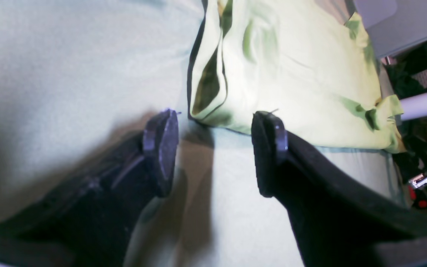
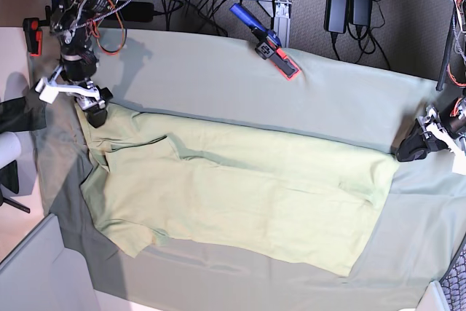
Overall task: Fold the T-shirt properly
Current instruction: 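Regrasp the shirt's side edges with both grippers near the sleeves, then pull the shirt back toward the collar side with both grippers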
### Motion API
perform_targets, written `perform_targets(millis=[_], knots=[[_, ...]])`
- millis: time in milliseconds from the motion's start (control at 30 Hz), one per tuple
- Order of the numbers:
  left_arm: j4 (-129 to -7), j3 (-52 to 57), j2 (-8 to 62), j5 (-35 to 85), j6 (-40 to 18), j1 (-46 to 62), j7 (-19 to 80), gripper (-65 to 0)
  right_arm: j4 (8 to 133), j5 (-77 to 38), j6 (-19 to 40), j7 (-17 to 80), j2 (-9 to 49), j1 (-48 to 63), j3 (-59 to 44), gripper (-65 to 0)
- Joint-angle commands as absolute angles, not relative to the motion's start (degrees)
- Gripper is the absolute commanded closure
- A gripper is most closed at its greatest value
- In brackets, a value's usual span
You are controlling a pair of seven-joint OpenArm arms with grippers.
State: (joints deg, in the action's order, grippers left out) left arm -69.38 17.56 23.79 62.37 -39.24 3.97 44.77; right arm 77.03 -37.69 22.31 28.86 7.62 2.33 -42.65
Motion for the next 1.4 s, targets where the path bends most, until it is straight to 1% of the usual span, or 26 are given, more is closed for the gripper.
perform_targets(millis=[0,233,633,733,800,933,1033,1067,1133,1233,1267,1300,1333,1367], knots=[[-70.2,17.4,24.8,63.5,-40.0,3.2,43.4,-35.0,77.8,-38.4,21.9,28.3,8.4,1.0,-42.1,-43.4],[-70.2,15.7,22.9,60.0,-40.0,3.1,41.2,-35.0,77.7,-37.0,21.9,28.8,8.4,-2.1,-38.2,-43.4],[-70.2,15.6,19.4,54.5,-40.0,2.8,38.3,-35.0,77.7,-35.6,21.9,30.3,8.4,-1.0,-38.1,-43.4],[-70.2,15.6,18.7,52.0,-38.0,2.5,37.4,-35.0,77.7,-35.6,21.9,30.2,8.4,-0.1,-38.2,-43.4],[-70.2,15.3,18.4,51.3,-37.7,2.0,37.3,-35.0,77.7,-35.6,21.8,29.9,8.4,0.4,-38.4,-43.4],[-70.2,13.1,18.2,51.0,-37.7,0.8,37.3,-35.0,77.7,-35.6,21.8,29.6,8.4,0.5,-39.5,-43.4],[-70.2,10.3,17.9,48.4,-37.7,-0.6,36.6,-35.0,77.7,-35.6,21.9,29.6,8.4,0.5,-39.9,-43.4],[-70.2,9.3,17.8,47.8,-37.5,-0.9,36.4,-35.0,77.7,-35.5,21.9,29.6,8.4,0.5,-39.9,-43.4],[-70.2,7.9,17.7,46.9,-35.0,-1.3,35.7,-35.0,77.7,-35.6,21.9,29.6,8.4,0.5,-39.9,-43.4],[-70.2,7.5,17.2,42.3,-31.8,-1.8,34.4,-34.6,77.7,-35.6,21.9,29.6,8.4,0.5,-39.9,-43.2],[-70.2,7.5,17.1,40.7,-31.1,-2.0,34.2,-32.8,77.7,-35.6,21.9,29.6,8.4,0.5,-39.9,-43.2],[-70.2,7.5,17.1,39.6,-31.0,-2.1,34.1,-27.9,77.7,-35.6,21.8,29.5,8.4,0.5,-39.9,-43.2],[-70.2,7.5,17.1,38.4,-31.0,-2.1,34.0,-21.1,77.7,-35.6,21.9,29.2,8.4,0.5,-39.9,-42.4],[-70.2,7.5,17.1,37.5,-31.0,-2.1,34.0,-13.3,77.7,-35.6,21.9,28.7,8.4,0.5,-39.9,-38.3]])
